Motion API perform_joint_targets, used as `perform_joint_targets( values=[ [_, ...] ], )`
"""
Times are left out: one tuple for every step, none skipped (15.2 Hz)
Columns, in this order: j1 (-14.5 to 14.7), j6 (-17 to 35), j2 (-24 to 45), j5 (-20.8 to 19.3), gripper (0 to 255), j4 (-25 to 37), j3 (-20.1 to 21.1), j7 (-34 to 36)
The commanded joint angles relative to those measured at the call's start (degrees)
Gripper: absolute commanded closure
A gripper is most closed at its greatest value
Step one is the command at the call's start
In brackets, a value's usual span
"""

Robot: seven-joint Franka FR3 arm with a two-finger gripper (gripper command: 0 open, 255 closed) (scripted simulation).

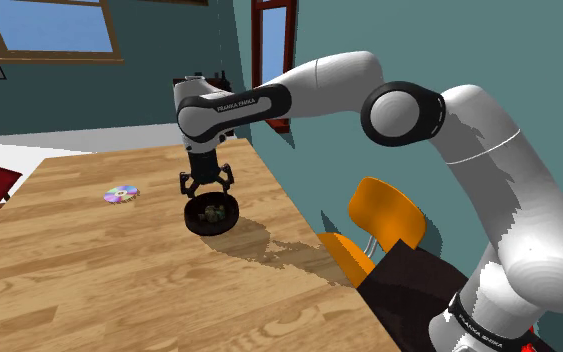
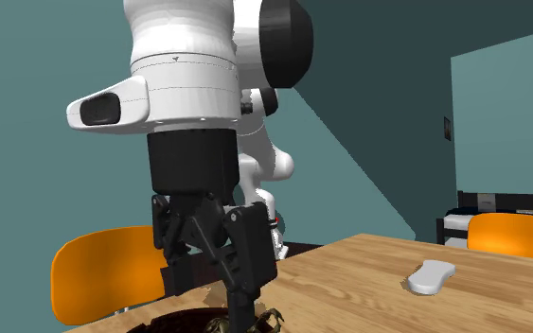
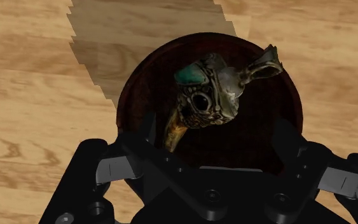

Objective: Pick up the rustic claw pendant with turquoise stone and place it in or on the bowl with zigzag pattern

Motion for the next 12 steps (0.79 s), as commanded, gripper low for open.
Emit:
perform_joint_targets(
  values=[
    [0.0, 0.0, 0.0, 0.0, 0, 0.0, 0.0, 0.0],
    [0.2, -1.9, 0.0, 0.1, 0, 2.0, 0.0, -0.1],
    [0.5, -3.9, 0.1, 0.1, 0, 4.2, 0.0, -0.3],
    [0.8, -6.1, 0.4, 0.2, 0, 6.7, 0.0, -0.5],
    [1.2, -7.9, 0.8, 0.2, 0, 8.9, 0.0, -0.6],
    [1.2, -7.9, 0.8, 0.2, 0, 8.9, 0.0, -0.6],
    [1.2, -7.9, 0.8, 0.2, 0, 8.8, 0.0, -0.6],
    [1.2, -7.9, 0.8, 0.2, 0, 8.9, 0.0, -0.6],
    [1.2, -7.9, 0.8, 0.2, 0, 8.9, 0.0, -0.6],
    [1.2, -7.9, 0.8, 0.2, 0, 8.9, 0.0, -0.6],
    [1.2, -7.9, 0.8, 0.2, 0, 8.9, 0.0, -0.6],
    [1.2, -7.9, 0.8, 0.2, 0, 8.9, 0.0, -0.6]
  ],
)
